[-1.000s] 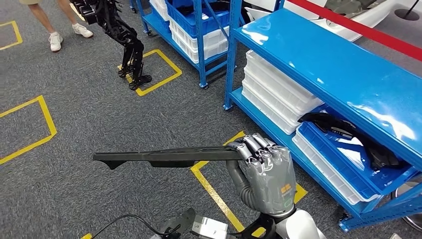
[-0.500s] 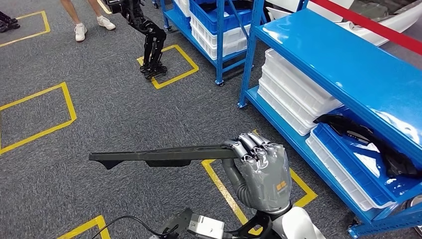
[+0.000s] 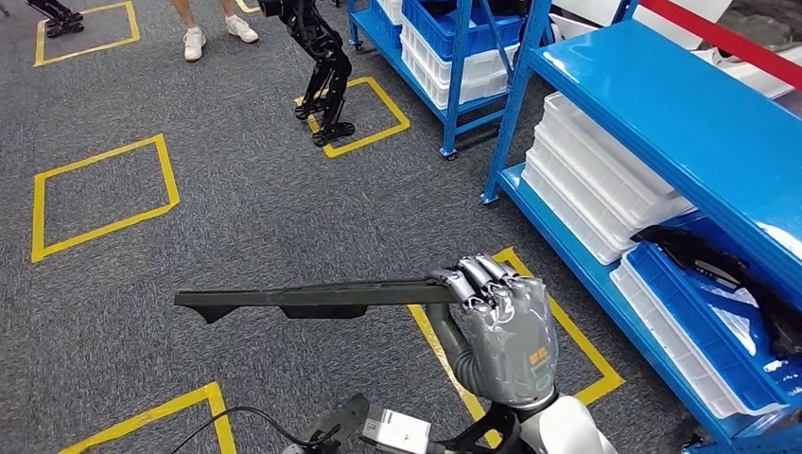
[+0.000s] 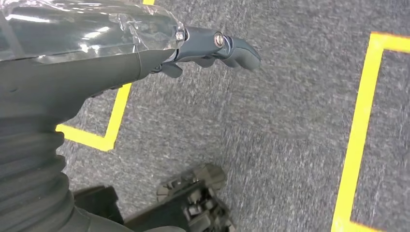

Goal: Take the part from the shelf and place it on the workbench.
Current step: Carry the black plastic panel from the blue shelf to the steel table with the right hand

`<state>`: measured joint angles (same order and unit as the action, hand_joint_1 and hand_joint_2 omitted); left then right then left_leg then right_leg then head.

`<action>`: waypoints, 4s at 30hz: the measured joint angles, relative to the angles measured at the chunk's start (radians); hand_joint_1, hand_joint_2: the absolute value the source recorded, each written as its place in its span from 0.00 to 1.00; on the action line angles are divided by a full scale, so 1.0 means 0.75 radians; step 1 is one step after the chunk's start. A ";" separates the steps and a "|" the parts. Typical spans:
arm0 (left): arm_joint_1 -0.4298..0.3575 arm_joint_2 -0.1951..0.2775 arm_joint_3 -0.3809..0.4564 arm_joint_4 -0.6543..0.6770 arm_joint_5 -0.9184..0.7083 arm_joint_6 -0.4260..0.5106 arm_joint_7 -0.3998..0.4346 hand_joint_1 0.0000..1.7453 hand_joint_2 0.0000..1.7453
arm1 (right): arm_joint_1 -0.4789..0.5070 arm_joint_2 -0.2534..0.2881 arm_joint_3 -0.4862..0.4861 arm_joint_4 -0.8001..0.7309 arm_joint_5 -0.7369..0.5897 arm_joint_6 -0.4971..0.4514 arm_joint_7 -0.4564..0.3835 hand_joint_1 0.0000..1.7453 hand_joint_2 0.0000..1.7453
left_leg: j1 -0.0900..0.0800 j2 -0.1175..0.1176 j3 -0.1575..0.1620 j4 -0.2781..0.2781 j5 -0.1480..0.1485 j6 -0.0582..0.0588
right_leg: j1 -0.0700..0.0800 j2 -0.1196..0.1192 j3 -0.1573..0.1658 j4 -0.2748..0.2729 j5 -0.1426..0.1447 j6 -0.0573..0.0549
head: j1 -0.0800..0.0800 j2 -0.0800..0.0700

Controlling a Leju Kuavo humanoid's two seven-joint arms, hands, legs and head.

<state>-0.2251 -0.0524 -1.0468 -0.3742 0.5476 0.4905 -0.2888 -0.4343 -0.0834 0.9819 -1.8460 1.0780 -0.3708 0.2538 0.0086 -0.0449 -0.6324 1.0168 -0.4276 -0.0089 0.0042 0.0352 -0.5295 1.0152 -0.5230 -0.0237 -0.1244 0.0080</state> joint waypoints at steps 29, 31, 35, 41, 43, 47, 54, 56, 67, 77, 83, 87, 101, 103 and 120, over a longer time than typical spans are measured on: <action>0.000 -0.001 0.000 0.001 -0.004 -0.001 0.006 0.00 1.00 | 0.003 0.008 0.000 0.019 -0.007 -0.011 -0.022 1.00 1.00 | -0.012 0.042 0.035 0.007 -0.041 0.016 | 0.006 -0.047 -0.065 0.080 0.021 -0.013 | 0.004 0.001; 0.000 -0.002 0.000 0.001 -0.003 -0.002 0.007 0.00 1.00 | 0.001 0.009 0.000 0.019 -0.012 -0.010 -0.023 1.00 1.00 | -0.009 0.044 0.029 0.007 -0.036 0.008 | 0.015 -0.046 -0.045 0.022 0.032 -0.019 | 0.004 0.001; 0.001 -0.001 0.000 0.001 -0.002 -0.001 0.007 0.00 1.00 | -0.001 0.012 0.000 0.020 -0.024 -0.010 -0.025 1.00 1.00 | -0.014 0.046 0.004 0.064 -0.069 -0.018 | -0.002 -0.053 -0.033 -0.030 0.050 -0.020 | 0.003 0.001; 0.005 0.002 0.000 0.001 -0.003 -0.011 0.007 0.00 1.00 | -0.001 0.014 0.000 0.032 -0.029 -0.010 -0.024 1.00 1.00 | 0.012 0.049 -0.092 0.335 -0.183 -0.054 | -0.011 -0.064 -0.043 -0.017 0.053 -0.020 | -0.011 0.001; 0.003 0.003 0.000 0.001 -0.004 -0.012 0.007 0.00 1.00 | -0.001 0.014 0.000 0.034 -0.029 -0.010 -0.023 1.00 1.00 | 0.023 0.051 0.000 0.158 -0.107 -0.061 | -0.014 -0.063 -0.046 -0.004 0.045 -0.008 | -0.013 0.001; 0.000 0.004 0.000 0.002 -0.004 -0.015 0.008 0.00 1.00 | -0.003 0.013 0.000 0.038 -0.032 -0.010 -0.022 1.00 1.00 | 0.022 0.046 0.052 0.019 -0.070 -0.038 | -0.005 -0.061 -0.062 0.020 0.030 0.000 | -0.010 0.001; 0.000 0.004 0.001 0.002 -0.001 -0.011 0.008 0.00 1.00 | -0.011 0.016 -0.001 0.050 -0.046 -0.010 -0.029 1.00 1.00 | 0.018 0.046 0.062 0.000 -0.065 0.014 | -0.014 -0.061 -0.078 0.053 0.002 0.036 | 0.003 0.001; 0.000 0.004 0.001 0.002 -0.001 -0.011 0.008 0.00 1.00 | -0.013 0.016 0.000 0.053 -0.046 -0.010 -0.029 1.00 1.00 | 0.017 0.047 0.067 -0.006 -0.065 0.022 | -0.015 -0.057 -0.159 0.212 -0.074 0.030 | 0.011 0.001; 0.000 0.004 0.002 0.002 -0.005 -0.007 0.009 0.00 1.00 | -0.014 0.016 0.000 0.072 -0.042 -0.012 -0.020 1.00 1.00 | 0.015 0.014 0.093 -0.010 -0.098 -0.014 | -0.003 -0.022 -0.113 0.005 0.087 -0.002 | 0.016 0.001; 0.006 0.006 0.002 0.002 -0.006 -0.002 0.010 0.00 1.00 | -0.013 0.021 0.001 0.090 -0.031 -0.012 -0.009 1.00 1.00 | 0.017 0.058 -0.038 0.170 -0.084 -0.043 | -0.014 -0.066 -0.043 -0.008 0.042 -0.009 | -0.005 0.001; 0.007 0.007 0.002 0.001 -0.011 -0.002 0.011 0.00 1.00 | -0.011 0.023 0.001 0.090 -0.021 -0.012 -0.001 1.00 1.00 | 0.009 0.063 0.023 0.008 -0.036 -0.006 | -0.003 -0.075 -0.038 0.025 0.007 0.026 | 0.000 0.001; 0.003 0.006 0.002 0.001 -0.015 -0.002 0.013 0.00 1.00 | -0.007 0.023 0.001 0.090 -0.019 -0.008 0.003 1.00 1.00 | 0.013 0.056 0.036 -0.007 -0.035 0.020 | -0.007 -0.055 -0.150 0.285 -0.133 0.044 | 0.014 0.001; -0.001 0.005 0.002 -0.001 -0.010 0.005 0.015 0.00 1.00 | -0.009 0.031 0.001 0.090 -0.017 0.025 -0.001 1.00 1.00 | 0.011 0.033 -0.023 0.137 -0.121 -0.034 | -0.014 -0.042 -0.048 -0.028 0.058 -0.011 | 0.015 0.001; 0.000 0.005 0.002 -0.001 -0.010 0.004 0.015 0.00 1.00 | -0.010 0.033 0.001 0.090 -0.017 0.026 -0.002 1.00 1.00 | 0.014 0.041 -0.109 0.314 -0.193 -0.044 | -0.013 -0.054 -0.045 -0.024 0.053 -0.018 | 0.012 0.001; 0.004 0.006 0.002 -0.003 -0.005 0.009 0.016 0.00 1.00 | -0.016 0.035 0.001 0.090 -0.025 0.051 -0.009 1.00 1.00 | 0.012 0.046 0.027 0.004 -0.036 0.017 | -0.016 -0.054 -0.225 0.396 -0.163 0.052 | 0.022 0.001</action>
<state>-0.2220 -0.0477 -1.0452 -0.3764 0.5438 0.4970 -0.2771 -0.4465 -0.0574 0.9827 -1.7782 1.0590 -0.3327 0.2472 0.0178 -0.0104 -0.6123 1.0197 -0.4547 0.0041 -0.0074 -0.0050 -0.6979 1.3125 -0.6455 0.0157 -0.1078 0.0084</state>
